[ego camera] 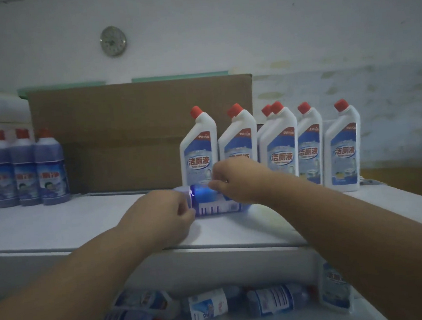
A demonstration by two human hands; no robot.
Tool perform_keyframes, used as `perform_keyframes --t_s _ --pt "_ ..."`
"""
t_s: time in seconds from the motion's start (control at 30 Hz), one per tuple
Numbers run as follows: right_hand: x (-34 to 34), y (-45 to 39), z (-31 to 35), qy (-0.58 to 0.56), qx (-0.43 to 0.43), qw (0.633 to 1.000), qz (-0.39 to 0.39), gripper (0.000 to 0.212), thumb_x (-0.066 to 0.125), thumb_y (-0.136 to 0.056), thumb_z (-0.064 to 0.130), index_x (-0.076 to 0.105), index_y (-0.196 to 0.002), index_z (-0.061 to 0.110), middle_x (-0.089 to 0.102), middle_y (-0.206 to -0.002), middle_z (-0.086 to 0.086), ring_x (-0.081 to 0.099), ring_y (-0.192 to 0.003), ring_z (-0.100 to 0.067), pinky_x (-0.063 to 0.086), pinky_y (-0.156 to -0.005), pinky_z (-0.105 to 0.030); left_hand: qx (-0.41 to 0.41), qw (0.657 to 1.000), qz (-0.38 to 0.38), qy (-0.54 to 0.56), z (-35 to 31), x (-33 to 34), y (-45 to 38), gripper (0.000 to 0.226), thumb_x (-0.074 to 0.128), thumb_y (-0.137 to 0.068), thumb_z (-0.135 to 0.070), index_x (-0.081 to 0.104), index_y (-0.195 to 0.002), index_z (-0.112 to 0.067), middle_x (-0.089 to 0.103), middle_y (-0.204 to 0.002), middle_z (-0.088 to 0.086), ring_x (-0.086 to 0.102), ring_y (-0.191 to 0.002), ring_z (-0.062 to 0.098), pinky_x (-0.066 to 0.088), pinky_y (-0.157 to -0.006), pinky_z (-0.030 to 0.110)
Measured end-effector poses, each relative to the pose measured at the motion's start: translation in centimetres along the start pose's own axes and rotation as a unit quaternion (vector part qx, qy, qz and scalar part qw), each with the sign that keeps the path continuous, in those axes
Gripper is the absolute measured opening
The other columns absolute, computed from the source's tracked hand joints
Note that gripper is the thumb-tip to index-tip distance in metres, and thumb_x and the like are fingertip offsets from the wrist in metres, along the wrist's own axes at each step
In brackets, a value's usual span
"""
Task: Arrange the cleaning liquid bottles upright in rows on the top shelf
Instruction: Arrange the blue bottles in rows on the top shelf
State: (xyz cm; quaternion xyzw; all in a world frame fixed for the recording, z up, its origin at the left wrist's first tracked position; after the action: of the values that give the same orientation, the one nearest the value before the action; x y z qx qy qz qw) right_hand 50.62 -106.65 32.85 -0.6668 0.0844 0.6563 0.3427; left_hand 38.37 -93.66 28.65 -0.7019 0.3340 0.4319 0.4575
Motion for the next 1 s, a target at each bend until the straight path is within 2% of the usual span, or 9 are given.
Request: perform_keyframes --t_s 0.07,0.13,0.27,0.37,0.53,0.67,0.8,0.87,1.0 --pt "-0.8 -0.3 1.1 0.038 0.007 0.999 -0.010 0.026 0.059 -0.095 0.049 0.058 -0.098 0.024 0.060 -0.086 0.006 0.056 -0.076 -0.008 0.047 -0.068 -0.021 0.018 1.000 -0.003 0.024 1.4 -0.3 0.0 0.023 0.055 -0.097 -0.043 0.064 -0.082 -0.028 0.066 -0.081 -0.006 0.061 -0.080 0.010 0.055 -0.074 0.031" --pt "-1.3 -0.6 2.0 0.062 0.018 0.998 0.017 0.031 0.063 -0.091 0.052 0.059 -0.104 0.025 0.059 -0.089 0.009 0.056 -0.078 -0.008 0.045 -0.065 -0.019 0.038 0.998 -0.003 0.040 2.7 -0.4 0.2 0.026 0.054 -0.097 -0.043 0.061 -0.077 -0.028 0.066 -0.079 -0.005 0.061 -0.079 0.010 0.056 -0.071 0.031" --pt "-0.7 -1.0 3.5 0.033 0.058 0.986 0.154 0.047 0.065 -0.091 0.049 0.055 -0.131 0.027 0.062 -0.117 0.005 0.058 -0.100 -0.012 0.050 -0.084 -0.026 0.089 0.995 -0.020 0.045 4.2 -0.4 0.2 0.026 0.054 -0.095 -0.042 0.067 -0.083 -0.023 0.064 -0.076 -0.005 0.061 -0.075 0.012 0.056 -0.072 0.034" --pt "-0.4 -1.3 4.1 0.007 0.090 0.981 0.174 0.053 0.070 -0.087 0.048 0.052 -0.133 0.029 0.062 -0.122 0.004 0.059 -0.103 -0.015 0.054 -0.089 -0.030 0.113 0.991 -0.006 0.072 4.5 -0.4 0.2 0.021 0.054 -0.095 -0.038 0.067 -0.083 -0.025 0.064 -0.075 -0.005 0.060 -0.072 0.011 0.053 -0.068 0.031" --pt "-0.7 -1.8 5.0 0.029 0.134 0.969 0.207 0.052 0.073 -0.085 0.050 0.053 -0.127 0.027 0.063 -0.115 0.002 0.063 -0.088 -0.013 0.054 -0.071 -0.023 0.120 0.986 0.015 0.115 4.9 -0.5 0.2 0.012 0.057 -0.094 -0.034 0.065 -0.087 -0.028 0.064 -0.080 -0.007 0.060 -0.078 0.010 0.051 -0.068 0.027" --pt "-0.8 -1.6 5.3 0.003 0.154 0.977 0.147 0.053 0.077 -0.079 0.052 0.053 -0.120 0.029 0.063 -0.112 0.004 0.064 -0.086 -0.011 0.056 -0.072 -0.024 0.098 0.984 0.004 0.150 5.7 -0.5 0.2 0.015 0.058 -0.092 -0.037 0.069 -0.092 -0.026 0.067 -0.084 -0.008 0.062 -0.080 0.009 0.056 -0.076 0.031" --pt "-0.6 -1.4 5.3 -0.131 0.150 0.979 0.045 0.045 0.079 -0.077 0.047 0.053 -0.111 0.032 0.064 -0.098 0.005 0.067 -0.084 -0.015 0.058 -0.067 -0.021 0.083 0.968 0.025 0.234 6.3 -0.4 0.4 0.034 0.061 -0.091 -0.053 0.059 -0.116 -0.030 0.064 -0.106 -0.015 0.061 -0.094 0.005 0.055 -0.088 0.033" --pt "-0.6 -1.6 6.3 -0.224 0.149 0.963 -0.018 0.037 0.078 -0.079 0.039 0.053 -0.104 0.030 0.065 -0.092 0.002 0.068 -0.081 -0.015 0.056 -0.059 -0.019 0.086 0.952 0.035 0.292 6.5 -0.8 0.5 0.052 0.062 -0.087 -0.060 0.052 -0.128 -0.031 0.063 -0.113 -0.015 0.061 -0.099 0.005 0.054 -0.090 0.034" --pt "-0.1 -3.0 9.8 -0.372 0.140 0.910 -0.114 0.047 0.084 -0.072 0.037 0.059 -0.109 0.021 0.072 -0.091 -0.004 0.074 -0.082 -0.019 0.063 -0.074 -0.037 0.098 0.932 0.049 0.345 7.5 -1.8 0.9 0.059 0.065 -0.083 -0.064 0.047 -0.129 -0.032 0.062 -0.115 -0.016 0.062 -0.099 0.005 0.055 -0.091 0.037"
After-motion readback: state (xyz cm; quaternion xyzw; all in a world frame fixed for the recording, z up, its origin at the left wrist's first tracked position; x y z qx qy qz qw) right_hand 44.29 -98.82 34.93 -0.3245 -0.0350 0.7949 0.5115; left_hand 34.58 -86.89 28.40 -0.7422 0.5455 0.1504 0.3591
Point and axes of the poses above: each hand's wrist, its own y-axis away from the middle knuckle, its own x-axis out of the palm, z = x × y, the point moved 1 cm from there along -y, towards the middle knuckle
